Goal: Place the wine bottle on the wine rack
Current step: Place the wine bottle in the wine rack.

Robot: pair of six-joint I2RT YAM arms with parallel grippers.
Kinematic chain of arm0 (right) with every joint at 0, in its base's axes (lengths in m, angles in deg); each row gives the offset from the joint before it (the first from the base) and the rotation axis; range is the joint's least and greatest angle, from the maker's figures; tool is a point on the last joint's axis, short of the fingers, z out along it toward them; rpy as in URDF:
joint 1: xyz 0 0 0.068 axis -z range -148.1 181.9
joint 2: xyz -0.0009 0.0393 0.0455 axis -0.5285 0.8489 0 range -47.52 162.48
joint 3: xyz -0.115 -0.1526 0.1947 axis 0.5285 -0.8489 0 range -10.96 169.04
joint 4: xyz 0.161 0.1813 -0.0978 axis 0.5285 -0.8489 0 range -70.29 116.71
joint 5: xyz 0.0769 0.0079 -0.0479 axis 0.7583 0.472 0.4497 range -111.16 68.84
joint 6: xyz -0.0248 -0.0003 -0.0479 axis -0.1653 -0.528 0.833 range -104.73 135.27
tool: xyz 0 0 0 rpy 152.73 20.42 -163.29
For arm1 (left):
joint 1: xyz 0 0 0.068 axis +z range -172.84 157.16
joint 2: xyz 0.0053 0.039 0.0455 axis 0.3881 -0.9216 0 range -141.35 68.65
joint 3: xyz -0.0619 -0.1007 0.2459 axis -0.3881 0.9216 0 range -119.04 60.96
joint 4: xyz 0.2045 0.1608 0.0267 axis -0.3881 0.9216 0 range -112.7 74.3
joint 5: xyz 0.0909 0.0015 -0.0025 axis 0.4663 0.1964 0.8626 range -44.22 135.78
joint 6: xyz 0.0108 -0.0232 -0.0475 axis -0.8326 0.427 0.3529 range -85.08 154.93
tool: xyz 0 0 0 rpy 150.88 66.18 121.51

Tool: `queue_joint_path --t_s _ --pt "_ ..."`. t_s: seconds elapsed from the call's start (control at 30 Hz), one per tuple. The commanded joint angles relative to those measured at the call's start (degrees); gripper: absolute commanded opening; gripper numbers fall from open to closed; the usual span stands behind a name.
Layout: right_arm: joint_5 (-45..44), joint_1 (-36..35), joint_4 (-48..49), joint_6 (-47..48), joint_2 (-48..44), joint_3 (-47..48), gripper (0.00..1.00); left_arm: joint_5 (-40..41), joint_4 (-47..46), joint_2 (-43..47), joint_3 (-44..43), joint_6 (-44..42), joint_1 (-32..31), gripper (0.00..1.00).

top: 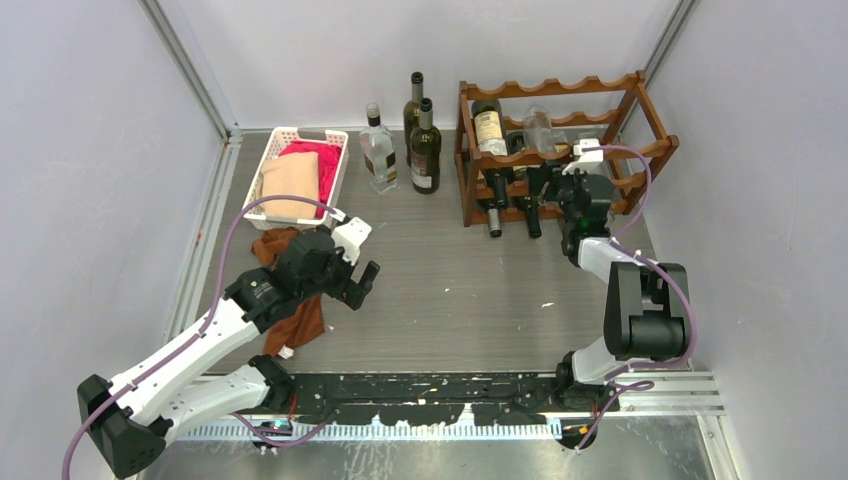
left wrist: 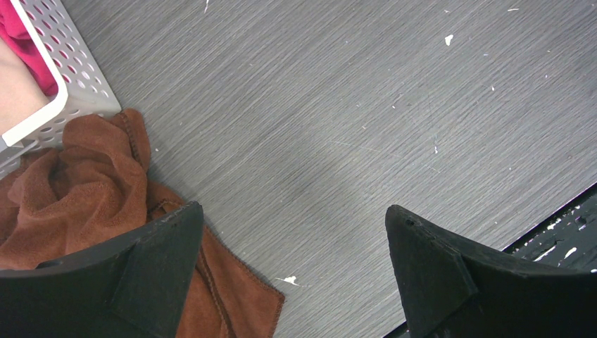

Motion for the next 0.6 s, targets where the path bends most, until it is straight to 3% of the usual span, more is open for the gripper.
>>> queue_joint_path --t_s 0.0,0.4,0.57 --pt "3.75 0.05 11.80 1.06 -0.25 2.09 0.23 -0.91 -1.01 0.16 -0.36 -1.16 0.25 1.00" --pt "3.04 -0.41 15.44 3.87 4.55 4.34 0.31 -0.99 -0.94 -0.19 -0.43 -1.19 0.25 1.00" --pt "2.10 -0.98 16.42 3.65 5.84 5.36 0.39 -0.90 -0.91 -0.29 -0.43 -1.19 0.25 1.00"
